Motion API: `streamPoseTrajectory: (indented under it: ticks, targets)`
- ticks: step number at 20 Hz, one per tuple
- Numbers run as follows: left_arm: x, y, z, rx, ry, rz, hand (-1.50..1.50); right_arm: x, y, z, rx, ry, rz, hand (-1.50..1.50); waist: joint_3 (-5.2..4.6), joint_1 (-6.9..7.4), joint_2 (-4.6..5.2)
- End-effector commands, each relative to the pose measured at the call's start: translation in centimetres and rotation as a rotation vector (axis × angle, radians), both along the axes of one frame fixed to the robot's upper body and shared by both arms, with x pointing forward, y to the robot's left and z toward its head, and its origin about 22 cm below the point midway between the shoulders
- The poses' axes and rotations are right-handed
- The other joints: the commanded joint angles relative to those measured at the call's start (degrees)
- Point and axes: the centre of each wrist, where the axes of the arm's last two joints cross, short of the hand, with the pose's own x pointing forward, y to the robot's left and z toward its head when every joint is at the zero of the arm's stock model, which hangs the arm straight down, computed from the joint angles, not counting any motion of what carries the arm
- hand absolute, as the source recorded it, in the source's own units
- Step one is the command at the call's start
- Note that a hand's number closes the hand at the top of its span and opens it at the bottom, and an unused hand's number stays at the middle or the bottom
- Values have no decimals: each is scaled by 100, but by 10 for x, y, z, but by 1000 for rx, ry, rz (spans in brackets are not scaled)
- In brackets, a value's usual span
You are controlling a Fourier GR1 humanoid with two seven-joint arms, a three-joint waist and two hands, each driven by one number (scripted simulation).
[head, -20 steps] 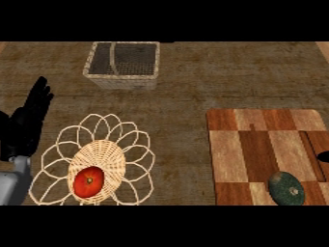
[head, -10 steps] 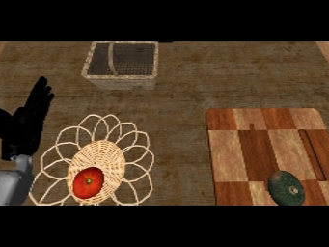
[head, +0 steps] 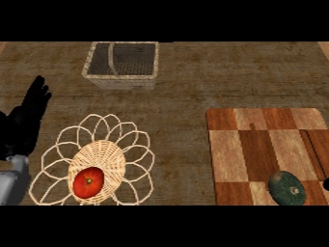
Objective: Pick the squash from the cutting board and place it in the basket
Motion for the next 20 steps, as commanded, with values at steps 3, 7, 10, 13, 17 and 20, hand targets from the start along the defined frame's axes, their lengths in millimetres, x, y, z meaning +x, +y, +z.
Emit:
streamPoseTrajectory:
  ticks: [3, 7, 10, 13, 17, 20]
  targets:
    - [-13, -3, -11, -7, -4, 4, 0, -20, 9, -18, 10, 74, -158, -150, 6, -23, -11]
    - [-8, -3, -11, -5, 4, 3, 0, -37, 16, -47, 7, 39, -131, -150, 8, -45, -3]
    - [-3, 2, -20, -7, 4, -9, 0, -30, 31, -57, 4, -7, -143, -150, 4, 18, 19]
    - [-16, -1, 0, -16, 0, -32, 0, -38, 34, -71, -42, 6, -146, -150, 8, 74, -5]
    - [-1, 2, 3, 6, -7, 7, 0, -41, 34, -74, -37, -17, -147, -150, 9, 26, 9]
    - [-16, -5, -14, -18, 8, -9, 0, -50, 42, -79, -27, -15, -142, -150, 8, 25, 5]
